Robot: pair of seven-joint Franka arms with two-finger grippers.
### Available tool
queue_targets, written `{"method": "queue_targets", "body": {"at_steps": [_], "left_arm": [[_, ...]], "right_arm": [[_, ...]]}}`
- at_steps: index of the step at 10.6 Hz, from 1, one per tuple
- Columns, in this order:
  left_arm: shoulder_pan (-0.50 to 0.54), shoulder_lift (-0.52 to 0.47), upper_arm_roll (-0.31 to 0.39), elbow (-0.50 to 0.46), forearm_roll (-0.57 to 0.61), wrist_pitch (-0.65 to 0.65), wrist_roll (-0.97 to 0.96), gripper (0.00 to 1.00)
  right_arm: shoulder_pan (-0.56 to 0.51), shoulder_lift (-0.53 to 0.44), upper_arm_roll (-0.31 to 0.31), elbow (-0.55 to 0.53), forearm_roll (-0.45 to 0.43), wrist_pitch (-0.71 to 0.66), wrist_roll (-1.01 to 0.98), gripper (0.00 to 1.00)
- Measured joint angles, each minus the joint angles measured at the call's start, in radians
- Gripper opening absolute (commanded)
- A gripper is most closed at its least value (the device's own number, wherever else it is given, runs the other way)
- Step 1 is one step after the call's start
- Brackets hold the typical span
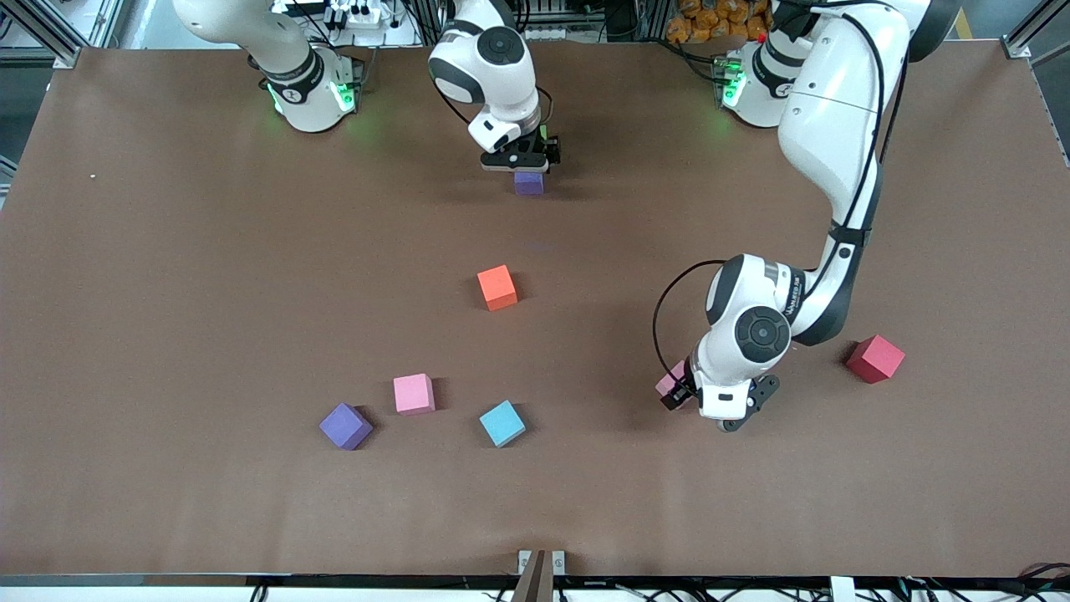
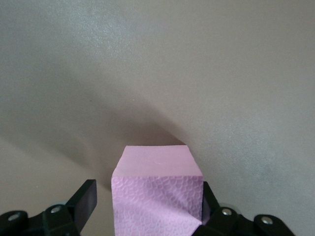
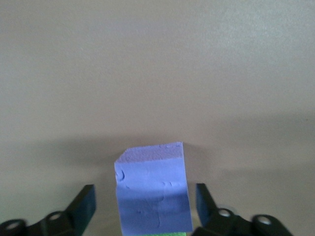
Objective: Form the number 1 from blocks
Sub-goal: 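Carry the pink cube with the left gripper while the right gripper withdraws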
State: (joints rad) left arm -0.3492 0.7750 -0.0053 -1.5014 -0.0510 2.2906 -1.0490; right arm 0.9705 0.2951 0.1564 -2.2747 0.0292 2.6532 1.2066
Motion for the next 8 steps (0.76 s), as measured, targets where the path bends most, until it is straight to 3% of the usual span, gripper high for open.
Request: {"method": "queue_targets", "body": {"at_steps": [3, 5, 8], "left_arm": [[-0.006, 0.0, -0.006, 0.006, 0.0, -0.007, 0.004, 0.0], [-0.016, -0.004, -0.056, 0.013, 0.0, -0.041, 0.006, 0.0], [-0.046, -0.026, -0.152, 0.008, 0.012, -0.109, 0.008, 0.0]], "right_arm": [[-0.119, -0.072, 0.038, -0.022, -0.037, -0.004, 0.0, 1.0], [-0.289, -0.162, 0.103, -0.096, -0.052, -0.017, 0.0, 1.0], [-0.543, -0.197, 0.112, -0.129, -0.054, -0.012, 0.0, 1.0]]}}
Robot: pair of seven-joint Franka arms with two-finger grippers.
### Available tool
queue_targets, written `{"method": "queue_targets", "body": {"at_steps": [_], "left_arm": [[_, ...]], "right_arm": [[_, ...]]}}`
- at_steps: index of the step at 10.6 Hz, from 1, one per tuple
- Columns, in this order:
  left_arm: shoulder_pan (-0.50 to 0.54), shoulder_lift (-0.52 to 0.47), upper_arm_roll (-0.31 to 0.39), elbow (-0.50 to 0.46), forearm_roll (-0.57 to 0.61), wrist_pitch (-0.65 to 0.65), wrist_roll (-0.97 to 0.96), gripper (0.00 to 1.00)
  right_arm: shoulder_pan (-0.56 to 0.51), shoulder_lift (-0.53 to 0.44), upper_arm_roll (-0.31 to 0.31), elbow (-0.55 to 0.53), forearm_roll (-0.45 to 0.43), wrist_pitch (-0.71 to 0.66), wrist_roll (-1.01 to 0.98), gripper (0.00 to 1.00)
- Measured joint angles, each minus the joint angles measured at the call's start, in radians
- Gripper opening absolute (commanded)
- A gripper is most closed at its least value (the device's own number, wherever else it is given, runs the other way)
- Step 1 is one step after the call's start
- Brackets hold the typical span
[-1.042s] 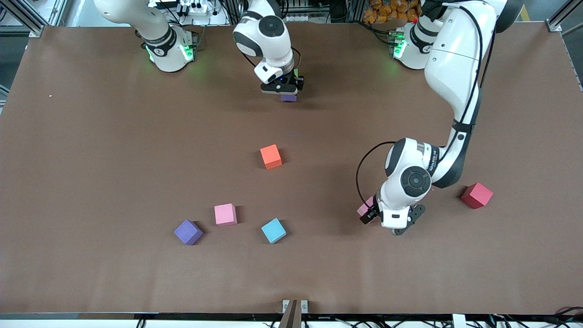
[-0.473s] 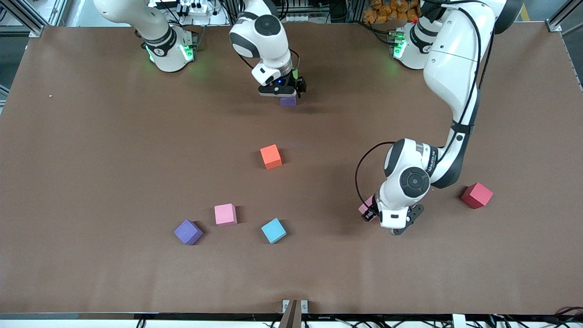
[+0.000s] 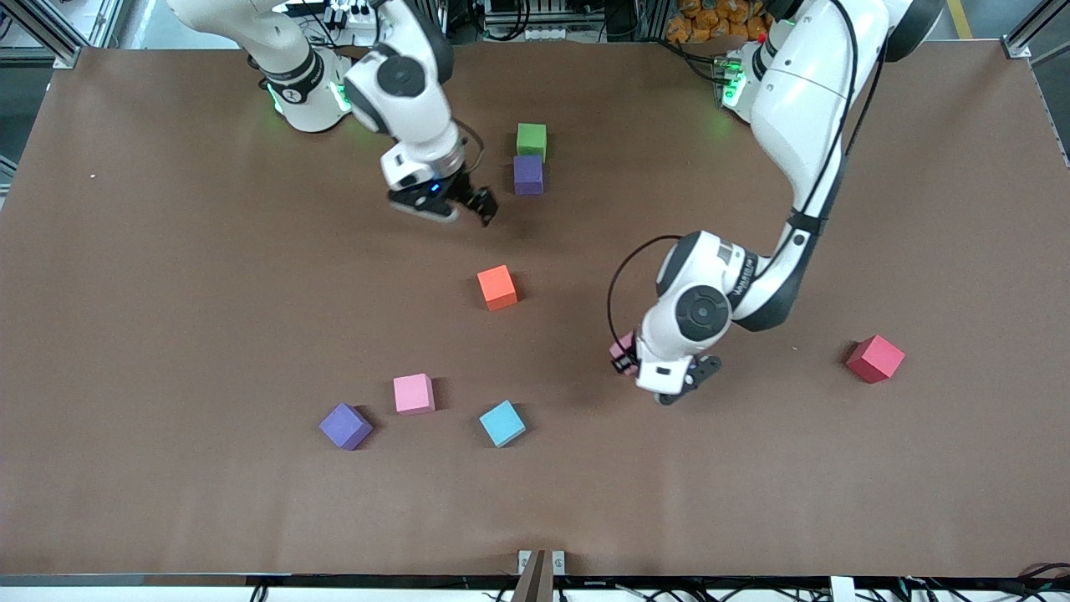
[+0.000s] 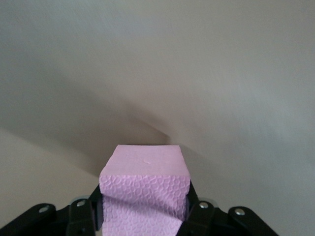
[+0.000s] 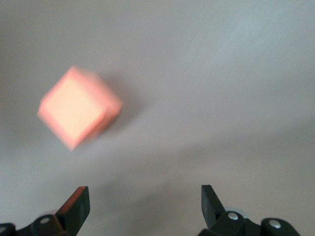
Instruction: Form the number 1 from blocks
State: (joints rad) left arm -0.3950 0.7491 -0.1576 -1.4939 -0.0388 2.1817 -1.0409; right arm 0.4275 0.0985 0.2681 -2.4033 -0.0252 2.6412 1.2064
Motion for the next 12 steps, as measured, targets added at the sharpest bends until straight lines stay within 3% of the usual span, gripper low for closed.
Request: {"method": "queue_targets", "body": {"at_steps": [2, 4, 7, 10, 12], "left_arm": [[-0.008, -0.027, -0.072, -0.049, 0.021, -0.014, 0.0, 0.0], [-0.011, -0.063, -0.134, -0.118, 0.022, -0.015, 0.0, 0.0], [-0.067, -0.094, -0.205, -0.181, 0.03, -0.015, -0.02, 0.0], [-0.108, -0.096, -0.294, -0.213, 0.117, -0.011, -0.141, 0.0], [-0.112, -0.096, -0.338, -0.259, 0.148, 0.019, -0.185, 0.0]], "right_arm": [[-0.179, 0.003, -0.037, 0.014, -0.006, 0.014, -0.041, 1.0], [-0.261, 0.042, -0.13, 0.089, -0.007, 0.014, -0.113, 1.0], [-0.261, 0.23, -0.229, 0.381, -0.012, -0.11, -0.238, 1.0], [-0.245, 0.428, -0.266, 0.724, -0.013, -0.358, -0.35, 1.0], [-0.226, 0.523, -0.276, 0.841, -0.012, -0.389, -0.346, 1.0]]}}
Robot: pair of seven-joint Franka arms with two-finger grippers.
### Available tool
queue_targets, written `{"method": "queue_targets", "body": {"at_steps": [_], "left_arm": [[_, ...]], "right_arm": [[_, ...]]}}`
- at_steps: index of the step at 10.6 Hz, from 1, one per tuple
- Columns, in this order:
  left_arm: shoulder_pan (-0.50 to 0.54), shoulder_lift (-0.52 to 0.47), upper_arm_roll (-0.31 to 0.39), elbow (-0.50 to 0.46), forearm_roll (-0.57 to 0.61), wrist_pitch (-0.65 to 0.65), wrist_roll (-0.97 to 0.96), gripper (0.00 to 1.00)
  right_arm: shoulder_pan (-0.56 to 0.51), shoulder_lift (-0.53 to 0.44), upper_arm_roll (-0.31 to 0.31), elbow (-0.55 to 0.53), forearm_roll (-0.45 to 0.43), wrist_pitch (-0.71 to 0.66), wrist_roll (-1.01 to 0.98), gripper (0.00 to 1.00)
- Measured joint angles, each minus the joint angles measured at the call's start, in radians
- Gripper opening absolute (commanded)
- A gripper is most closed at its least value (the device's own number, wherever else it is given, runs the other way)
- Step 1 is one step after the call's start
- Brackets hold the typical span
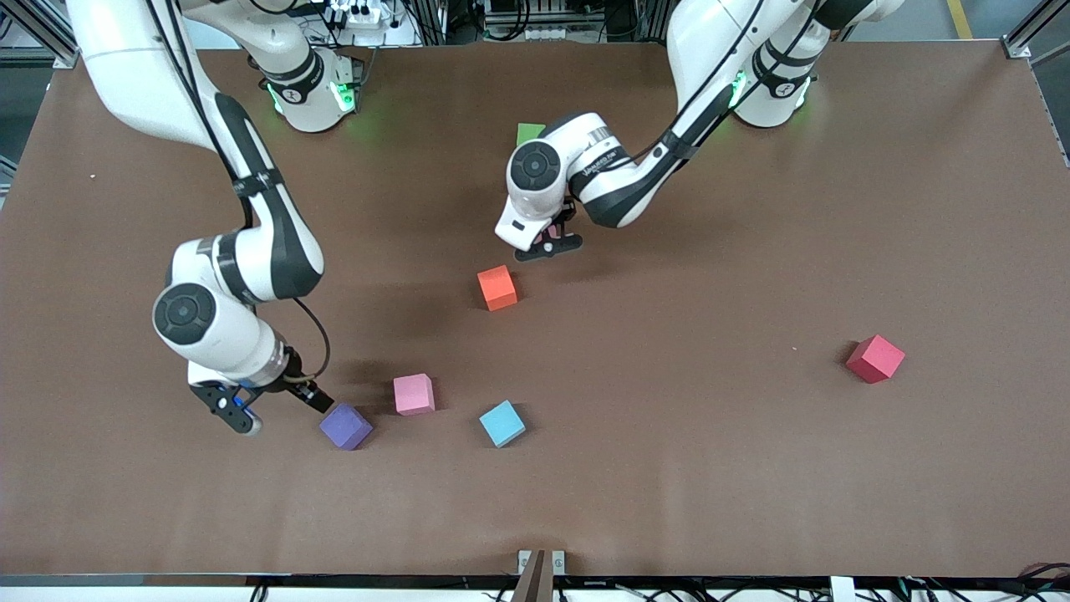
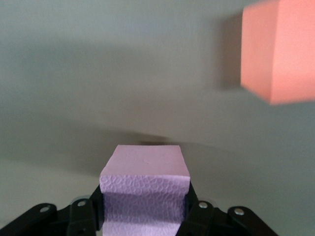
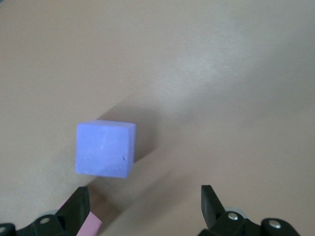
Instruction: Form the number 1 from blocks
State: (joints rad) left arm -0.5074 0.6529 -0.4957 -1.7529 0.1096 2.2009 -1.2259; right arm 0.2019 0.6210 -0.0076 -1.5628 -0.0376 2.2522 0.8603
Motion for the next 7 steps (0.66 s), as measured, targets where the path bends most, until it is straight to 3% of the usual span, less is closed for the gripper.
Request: {"method": "queue_targets", "body": {"at_steps": [3, 7], "left_arm": [[-0.002, 0.0, -0.044, -0.077, 0.102, 0.096, -0.07, 0.0], [-0.001, 0.0, -0.091, -0.118, 0.196, 0.143, -0.126, 0.0]], "right_arm": [[0.048, 0.096, -0.045, 0.109, 0.028, 0.002, 0.054, 1.0], [0.113, 0.129, -0.124, 0.164, 0.093, 0.021, 0.057, 1.0]]}}
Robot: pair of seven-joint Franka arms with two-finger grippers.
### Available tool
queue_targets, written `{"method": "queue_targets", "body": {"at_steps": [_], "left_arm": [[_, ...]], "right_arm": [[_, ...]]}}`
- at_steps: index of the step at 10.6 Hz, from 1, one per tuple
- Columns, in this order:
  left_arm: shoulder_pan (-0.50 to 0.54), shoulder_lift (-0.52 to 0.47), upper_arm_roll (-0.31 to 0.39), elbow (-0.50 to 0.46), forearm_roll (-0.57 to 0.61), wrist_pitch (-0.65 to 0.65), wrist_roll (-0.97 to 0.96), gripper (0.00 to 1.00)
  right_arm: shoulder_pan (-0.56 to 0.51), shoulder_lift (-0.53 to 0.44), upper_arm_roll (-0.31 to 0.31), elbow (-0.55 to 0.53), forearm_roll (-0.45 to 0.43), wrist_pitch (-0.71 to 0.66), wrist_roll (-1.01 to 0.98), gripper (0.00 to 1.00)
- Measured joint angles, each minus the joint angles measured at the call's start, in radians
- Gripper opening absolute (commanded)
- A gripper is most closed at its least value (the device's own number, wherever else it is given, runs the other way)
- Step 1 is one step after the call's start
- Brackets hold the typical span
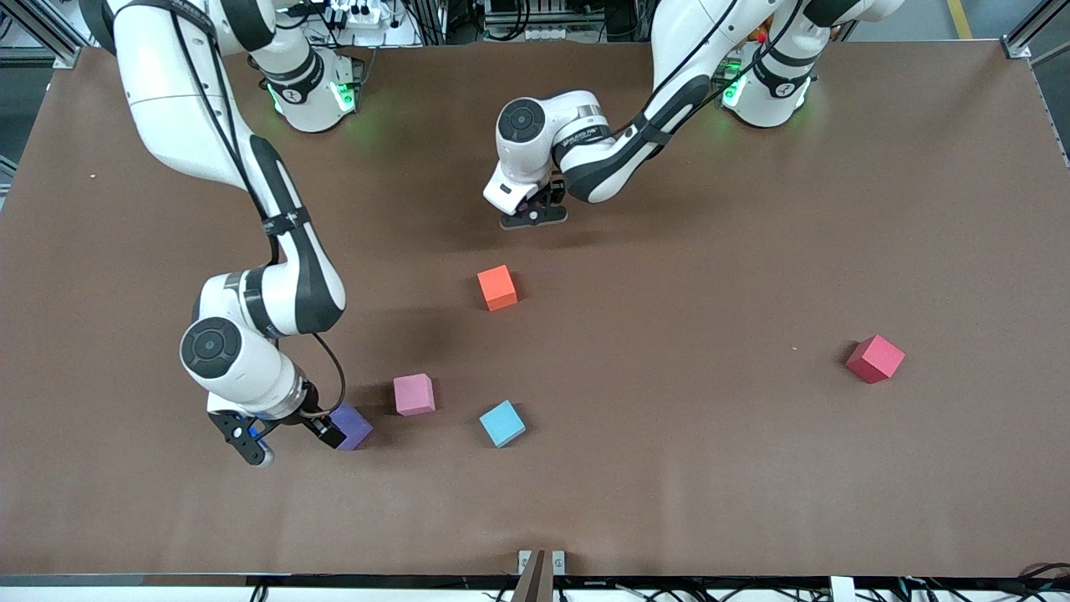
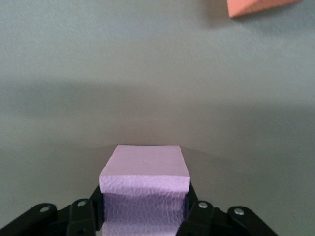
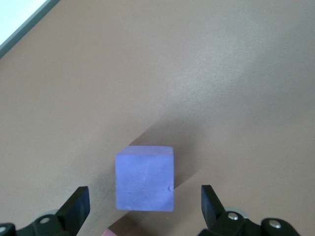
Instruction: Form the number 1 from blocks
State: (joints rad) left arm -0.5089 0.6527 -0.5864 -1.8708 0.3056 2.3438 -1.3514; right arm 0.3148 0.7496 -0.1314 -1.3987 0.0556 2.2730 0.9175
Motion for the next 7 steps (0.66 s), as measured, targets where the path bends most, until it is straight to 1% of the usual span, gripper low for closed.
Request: {"method": "queue_targets", "body": {"at_steps": [2, 4, 5, 6, 7], "left_arm": [[0.001, 0.0, -0.025, -0.013, 0.035, 0.002, -0.021, 0.0], [0.002, 0.0, -0.037, -0.038, 0.088, 0.031, -0.057, 0.0], [0.005, -0.005, -0.04, -0.05, 0.103, 0.044, -0.061, 0.27], [0.006, -0.007, -0.04, -0.056, 0.107, 0.051, -0.062, 0.99], [0.009, -0.008, -0.041, -0.058, 0.107, 0.054, -0.062, 1.0]], "right_arm": [[0.013, 0.004, -0.008, 0.0, 0.024, 0.008, 0.003, 1.0], [0.023, 0.018, -0.016, 0.0, 0.038, 0.028, 0.002, 1.0], [0.046, 0.021, -0.032, 0.0, 0.039, 0.031, 0.001, 1.0], [0.081, 0.021, -0.049, 0.0, 0.039, 0.031, 0.001, 1.0], [0.12, 0.021, -0.058, 0.0, 0.037, 0.031, 0.0, 1.0]]}}
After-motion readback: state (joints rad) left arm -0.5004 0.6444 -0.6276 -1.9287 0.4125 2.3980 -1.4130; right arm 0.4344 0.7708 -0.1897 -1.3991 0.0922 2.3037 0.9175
